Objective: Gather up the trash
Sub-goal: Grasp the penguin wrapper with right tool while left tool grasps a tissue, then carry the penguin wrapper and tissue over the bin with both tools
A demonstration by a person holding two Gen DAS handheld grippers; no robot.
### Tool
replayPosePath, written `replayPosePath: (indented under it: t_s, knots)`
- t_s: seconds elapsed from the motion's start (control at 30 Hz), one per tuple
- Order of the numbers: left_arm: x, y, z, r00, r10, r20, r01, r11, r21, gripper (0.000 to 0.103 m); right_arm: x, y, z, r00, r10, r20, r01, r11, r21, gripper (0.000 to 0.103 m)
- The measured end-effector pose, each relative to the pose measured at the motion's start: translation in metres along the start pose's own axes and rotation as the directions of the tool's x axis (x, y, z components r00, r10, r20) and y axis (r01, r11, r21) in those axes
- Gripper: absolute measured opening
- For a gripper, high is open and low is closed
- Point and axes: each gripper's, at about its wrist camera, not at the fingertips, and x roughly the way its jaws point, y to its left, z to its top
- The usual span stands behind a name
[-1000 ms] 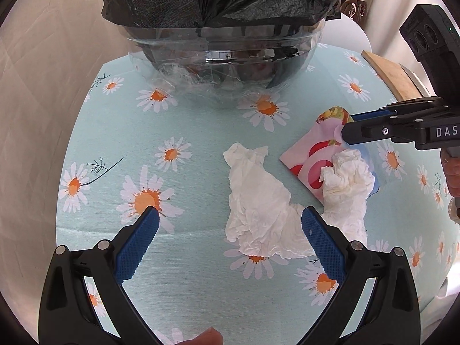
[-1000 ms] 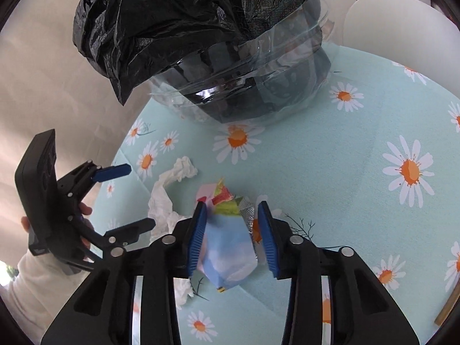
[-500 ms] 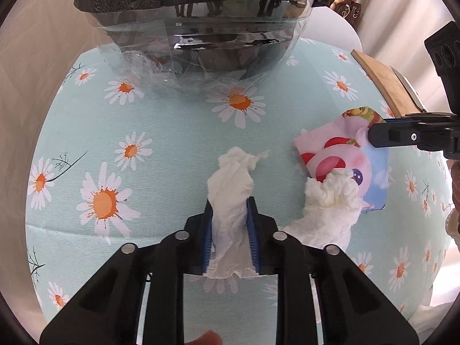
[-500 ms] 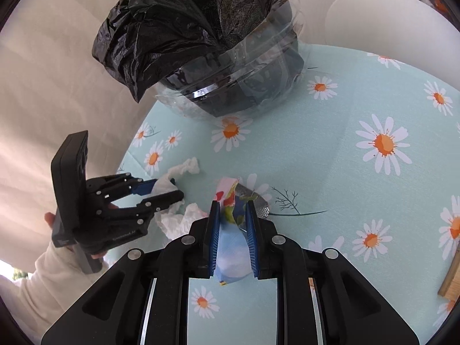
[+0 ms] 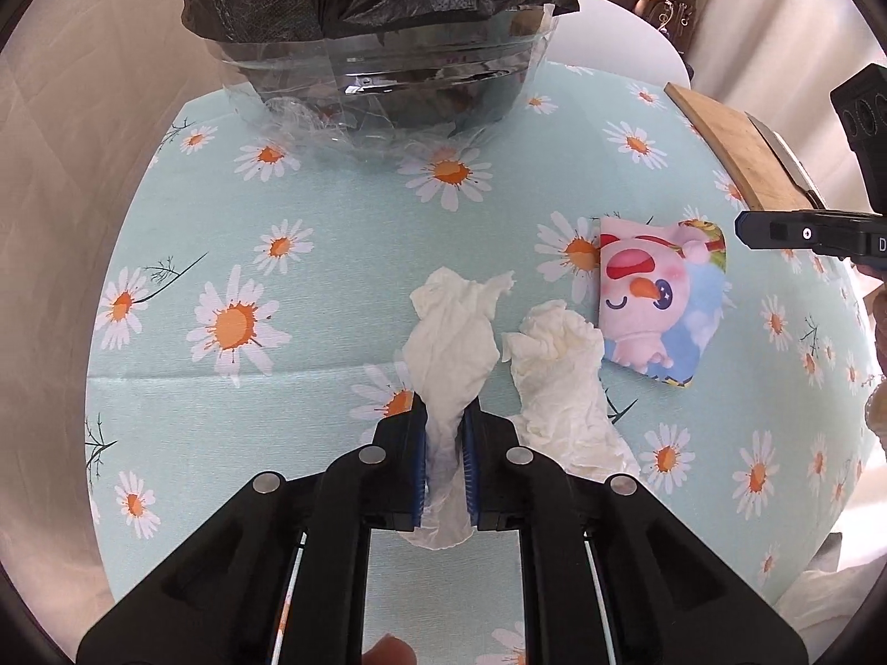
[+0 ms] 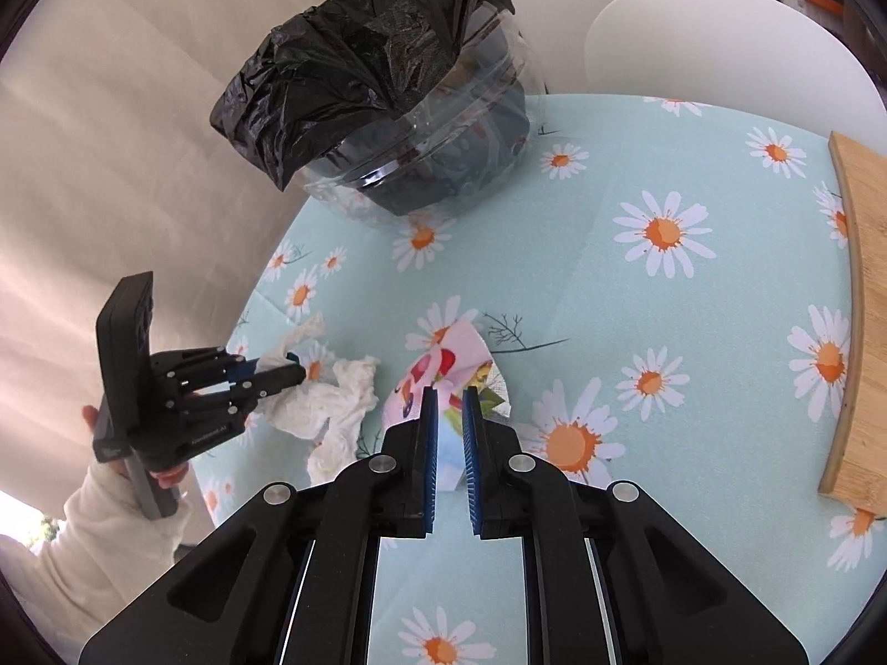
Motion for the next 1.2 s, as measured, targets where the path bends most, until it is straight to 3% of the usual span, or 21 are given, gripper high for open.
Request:
replayPosePath:
  t_s: [0.1, 0.17, 0.2, 0.33, 0.43, 0.47, 0.5, 0.53, 0.57, 0.9, 1.2]
  knots:
    - [-0.015, 0.002, -0.010, 1.000, 0.024, 0.010, -0.023, 1.000, -0.012, 0.011, 0.003, 0.007, -0.006, 0.999, -0.032, -0.007, 0.032, 0.999, -0.038, 0.014]
    - [-0.023, 0.002, -0.016, 0.999, 0.038, 0.014, -0.038, 0.999, -0.016, 0.011, 0.004, 0.008, -0.010, 0.999, -0.038, -0.005, 0.037, 0.998, -0.041, 0.039]
    - [-0.027, 0.001, -0.019, 0.999, 0.048, 0.014, -0.048, 0.999, -0.019, 0.011, 0.006, 0.009, -0.012, 0.999, -0.036, -0.006, 0.036, 0.999, -0.039, 0.064]
    - [-0.040, 0.004, -0.034, 0.997, 0.075, 0.017, -0.074, 0.997, -0.035, 0.011, 0.016, 0.011, -0.015, 0.998, -0.054, -0.024, 0.053, 0.997, -0.053, 0.073]
    - [-0.049, 0.005, -0.044, 0.996, 0.088, 0.018, -0.087, 0.995, -0.048, 0.011, 0.030, 0.008, -0.015, 0.996, -0.081, -0.043, 0.079, 0.995, -0.053, 0.073]
    - [-0.051, 0.005, -0.047, 0.995, 0.098, 0.019, -0.097, 0.994, -0.053, 0.011, 0.034, 0.006, -0.015, 0.995, -0.087, -0.042, 0.085, 0.995, -0.048, 0.073]
    - [-0.053, 0.005, -0.050, 0.994, 0.103, 0.019, -0.102, 0.993, -0.058, 0.011, 0.038, 0.005, -0.015, 0.995, -0.095, -0.040, 0.094, 0.995, -0.039, 0.063]
    - [-0.055, 0.005, -0.052, 0.994, 0.108, 0.019, -0.106, 0.992, -0.063, 0.011, 0.042, 0.004, -0.015, 0.994, -0.108, -0.034, 0.107, 0.994, -0.032, 0.039]
    - [-0.057, 0.005, -0.054, 0.993, 0.113, 0.020, -0.111, 0.991, -0.069, 0.011, 0.045, 0.004, -0.015, 0.994, -0.101, -0.038, 0.100, 0.995, -0.022, 0.025]
    - [-0.091, -0.002, -0.062, 0.988, 0.146, 0.060, -0.142, 0.988, -0.057, 0.011, 0.014, 0.032, -0.017, 1.000, 0.018, 0.006, -0.017, 0.992, -0.128, 0.005]
    - [-0.116, -0.001, -0.050, 0.976, 0.190, 0.102, -0.186, 0.981, -0.046, 0.011, -0.038, 0.060, -0.015, 0.995, 0.040, 0.095, -0.018, 0.975, -0.223, 0.002]
